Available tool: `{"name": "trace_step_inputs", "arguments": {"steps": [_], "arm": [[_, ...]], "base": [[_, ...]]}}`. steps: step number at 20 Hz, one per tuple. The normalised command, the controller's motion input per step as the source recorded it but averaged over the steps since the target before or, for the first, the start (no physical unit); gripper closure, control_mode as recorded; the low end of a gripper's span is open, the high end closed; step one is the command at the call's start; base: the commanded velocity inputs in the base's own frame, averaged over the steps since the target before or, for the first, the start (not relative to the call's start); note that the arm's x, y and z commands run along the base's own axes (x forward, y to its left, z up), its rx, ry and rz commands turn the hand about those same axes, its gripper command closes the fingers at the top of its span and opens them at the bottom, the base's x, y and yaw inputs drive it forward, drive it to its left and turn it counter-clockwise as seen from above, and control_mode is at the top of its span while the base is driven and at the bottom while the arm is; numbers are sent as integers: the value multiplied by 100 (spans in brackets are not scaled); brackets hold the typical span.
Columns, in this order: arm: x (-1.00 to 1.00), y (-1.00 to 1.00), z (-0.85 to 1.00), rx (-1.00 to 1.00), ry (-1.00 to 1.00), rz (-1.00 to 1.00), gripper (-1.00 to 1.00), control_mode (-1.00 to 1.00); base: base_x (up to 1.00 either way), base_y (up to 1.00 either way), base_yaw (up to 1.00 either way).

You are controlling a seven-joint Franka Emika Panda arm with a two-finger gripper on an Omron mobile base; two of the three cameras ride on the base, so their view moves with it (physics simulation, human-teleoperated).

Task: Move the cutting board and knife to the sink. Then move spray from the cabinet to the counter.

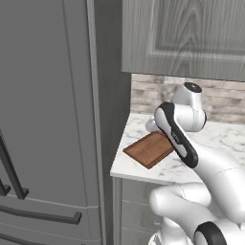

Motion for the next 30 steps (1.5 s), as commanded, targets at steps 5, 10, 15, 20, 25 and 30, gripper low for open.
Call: {"name": "trace_step_inputs", "arguments": {"steps": [5,10,15,20,25,30], "arm": [[33,0,-29,0,1,6,-100,-100],[32,0,-31,0,0,8,-100,-100],[33,1,-33,-1,1,5,-100,-100],[37,3,-31,-2,5,0,-100,-100],[36,0,-28,0,5,0,-100,-100],[41,0,-27,0,2,0,-100,-100]], "base": [[0,0,0],[0,0,0],[0,0,0],[0,0,0],[0,0,0],[0,0,0]]}}
